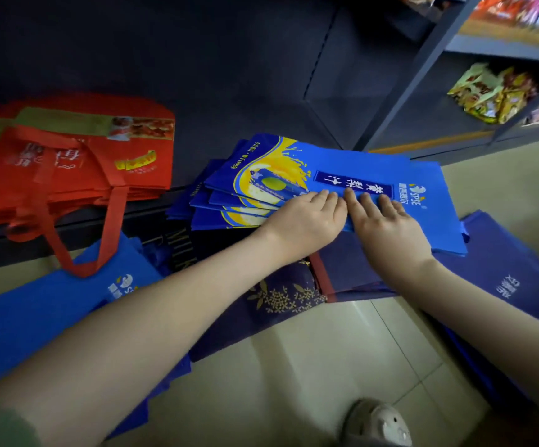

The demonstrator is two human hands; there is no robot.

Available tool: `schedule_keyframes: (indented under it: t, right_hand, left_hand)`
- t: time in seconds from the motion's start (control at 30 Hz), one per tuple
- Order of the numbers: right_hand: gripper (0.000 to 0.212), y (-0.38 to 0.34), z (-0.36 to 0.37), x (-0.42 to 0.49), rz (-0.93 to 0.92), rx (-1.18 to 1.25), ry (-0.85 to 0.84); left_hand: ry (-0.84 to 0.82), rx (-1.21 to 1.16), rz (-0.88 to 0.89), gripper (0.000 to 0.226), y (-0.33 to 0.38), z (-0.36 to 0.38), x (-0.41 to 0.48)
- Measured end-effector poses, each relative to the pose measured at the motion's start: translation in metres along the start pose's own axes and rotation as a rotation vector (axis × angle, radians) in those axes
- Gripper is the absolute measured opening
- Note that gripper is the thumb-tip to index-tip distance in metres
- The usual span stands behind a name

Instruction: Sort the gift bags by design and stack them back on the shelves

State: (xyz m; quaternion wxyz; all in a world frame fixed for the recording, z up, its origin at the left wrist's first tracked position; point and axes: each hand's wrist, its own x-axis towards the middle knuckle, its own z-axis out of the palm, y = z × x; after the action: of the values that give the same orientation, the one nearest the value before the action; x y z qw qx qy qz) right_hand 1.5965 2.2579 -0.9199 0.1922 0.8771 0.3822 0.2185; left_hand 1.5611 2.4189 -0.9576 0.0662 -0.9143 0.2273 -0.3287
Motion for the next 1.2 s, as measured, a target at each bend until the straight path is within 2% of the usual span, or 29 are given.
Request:
schedule_keyframes:
  t: [0.1,0.27,0.3,0.37,0.4,0.43,0.5,0.57,0.7,0.77,0.8,0.87,0.9,0.97,1.0,1.1,1.2]
  right_hand:
    - [0.046,-0.011,0.001,0.013,0.037,-0.031,-0.047]
    - [0.049,-0.039,0.015,0.026,-0.028,0.114,-0.04]
    - [0.056,-0.043,0.02,0.025,-0.048,0.123,-0.061]
    - [0.088,-0.053,0.031,0.021,-0.059,0.15,-0.147]
    - [0.096,-0.058,0.033,0.02,-0.059,0.174,-0.189]
    - [0.096,-0.064,0.038,0.02,-0.07,0.194,-0.195]
    - [0.081,-0.076,0.046,0.025,-0.099,0.224,-0.176]
    - [0.071,-0.092,0.053,0.039,-0.105,0.258,-0.169]
    - [0.074,-0.121,0.062,0.075,-0.137,0.398,-0.233]
    - [0.077,-0.124,0.059,0.09,-0.255,0.566,-0.236]
    - [0.08,-0.12,0.058,0.094,-0.348,0.62,-0.303]
    - [0.092,-0.108,0.073,0.092,-0.513,0.644,-0.446]
    - [0.102,-0.102,0.085,0.087,-0.573,0.615,-0.44]
    - [0.127,-0.091,0.111,0.075,-0.642,0.431,-0.364]
    - [0.134,-0.087,0.124,0.072,-0.616,0.38,-0.349]
    - [0.133,-0.079,0.152,0.079,-0.506,0.319,-0.242]
    - [0.131,-0.077,0.167,0.09,-0.489,0.303,-0.225]
  left_hand:
    - [-0.02,-0.002,0.028,0.03,-0.016,0.008,-0.003]
    - [-0.091,-0.002,0.068,0.04,-0.041,0.027,-0.034]
    - [-0.112,0.005,0.093,0.037,-0.045,0.031,-0.04]
    - [-0.145,0.042,0.127,0.034,-0.058,0.038,-0.05]
    - [-0.155,0.065,0.133,0.033,-0.066,0.041,-0.053]
    - [-0.152,0.09,0.129,0.033,-0.073,0.045,-0.056]
    - [-0.194,0.141,0.102,0.031,-0.087,0.051,-0.06]
    - [-0.273,0.181,0.036,0.032,-0.099,0.058,-0.067]
    - [-0.43,0.218,-0.208,0.046,-0.121,0.062,-0.086]
    - [-0.567,0.244,-0.39,0.051,-0.128,0.061,-0.095]
    - [-0.656,0.217,-0.493,0.053,-0.131,0.065,-0.102]
    - [-0.847,0.122,-0.711,0.062,-0.135,0.061,-0.111]
    - [-0.88,0.11,-0.771,0.067,-0.136,0.059,-0.115]
    - [-0.9,0.106,-0.839,0.071,-0.136,0.06,-0.124]
    - [-0.907,0.096,-0.867,0.072,-0.136,0.059,-0.126]
    - [-0.868,0.011,-0.973,0.074,-0.125,0.058,-0.123]
    - [-0.8,-0.138,-1.049,0.07,-0.099,0.062,-0.112]
